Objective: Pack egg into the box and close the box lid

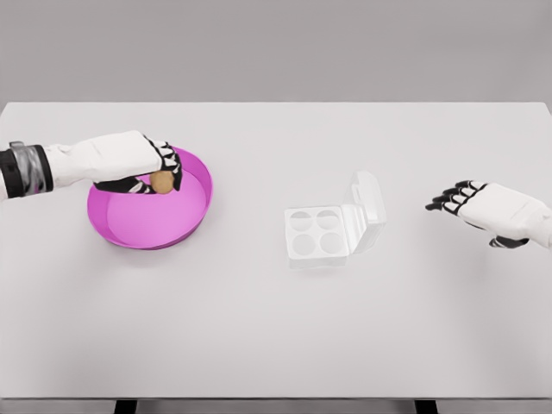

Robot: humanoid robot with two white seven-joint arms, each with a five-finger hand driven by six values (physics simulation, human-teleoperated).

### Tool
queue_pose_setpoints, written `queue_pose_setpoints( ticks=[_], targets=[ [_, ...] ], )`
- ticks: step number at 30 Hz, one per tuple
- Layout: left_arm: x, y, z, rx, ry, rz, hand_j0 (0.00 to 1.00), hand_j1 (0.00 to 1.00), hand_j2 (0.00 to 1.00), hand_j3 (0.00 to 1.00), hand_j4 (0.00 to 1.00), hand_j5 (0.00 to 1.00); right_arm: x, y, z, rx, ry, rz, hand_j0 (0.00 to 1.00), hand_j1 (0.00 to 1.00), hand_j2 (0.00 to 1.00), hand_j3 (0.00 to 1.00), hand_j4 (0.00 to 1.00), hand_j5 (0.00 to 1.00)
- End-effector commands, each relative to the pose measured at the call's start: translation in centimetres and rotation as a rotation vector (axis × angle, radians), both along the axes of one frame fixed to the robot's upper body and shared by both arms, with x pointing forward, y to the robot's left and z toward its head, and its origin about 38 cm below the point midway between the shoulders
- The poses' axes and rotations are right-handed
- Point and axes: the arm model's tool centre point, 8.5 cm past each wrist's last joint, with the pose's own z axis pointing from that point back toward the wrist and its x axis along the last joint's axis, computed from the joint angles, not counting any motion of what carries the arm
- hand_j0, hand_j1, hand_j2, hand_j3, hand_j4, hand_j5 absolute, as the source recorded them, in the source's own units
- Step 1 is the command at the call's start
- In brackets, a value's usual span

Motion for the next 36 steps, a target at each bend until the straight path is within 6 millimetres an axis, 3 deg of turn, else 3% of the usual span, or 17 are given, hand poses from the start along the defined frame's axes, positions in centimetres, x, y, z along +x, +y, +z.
queue_pose_setpoints(
  ticks=[1, 21, 25, 36],
  targets=[
    [-0.3, -0.5, 0.5, -0.009, -0.012, -0.016, 0.4, 0.4, 0.4, 0.4, 0.4, 0.4, 0.0, -0.1, 0.1, 0.003, -0.001, -0.004, 1.0, 1.0, 1.0, 1.0, 1.0, 1.0],
    [-0.9, -7.2, 1.4, -0.134, -0.058, -0.148, 0.39, 0.39, 0.39, 0.39, 0.39, 0.39, 0.1, -0.9, 0.6, 0.002, -0.013, -0.027, 1.0, 1.0, 1.0, 1.0, 1.0, 1.0],
    [-1.1, -9.4, 1.0, -0.178, -0.051, -0.181, 0.39, 0.39, 0.39, 0.39, 0.39, 0.39, 0.1, -0.9, 0.6, 0.002, -0.013, -0.027, 1.0, 1.0, 1.0, 1.0, 1.0, 1.0],
    [-1.5, -12.6, -0.1, -0.201, -0.045, -0.223, 0.37, 0.37, 0.37, 0.37, 0.37, 0.37, 0.2, -1.4, 0.2, 0.002, -0.003, -0.041, 1.0, 1.0, 1.0, 1.0, 1.0, 1.0]
  ],
)
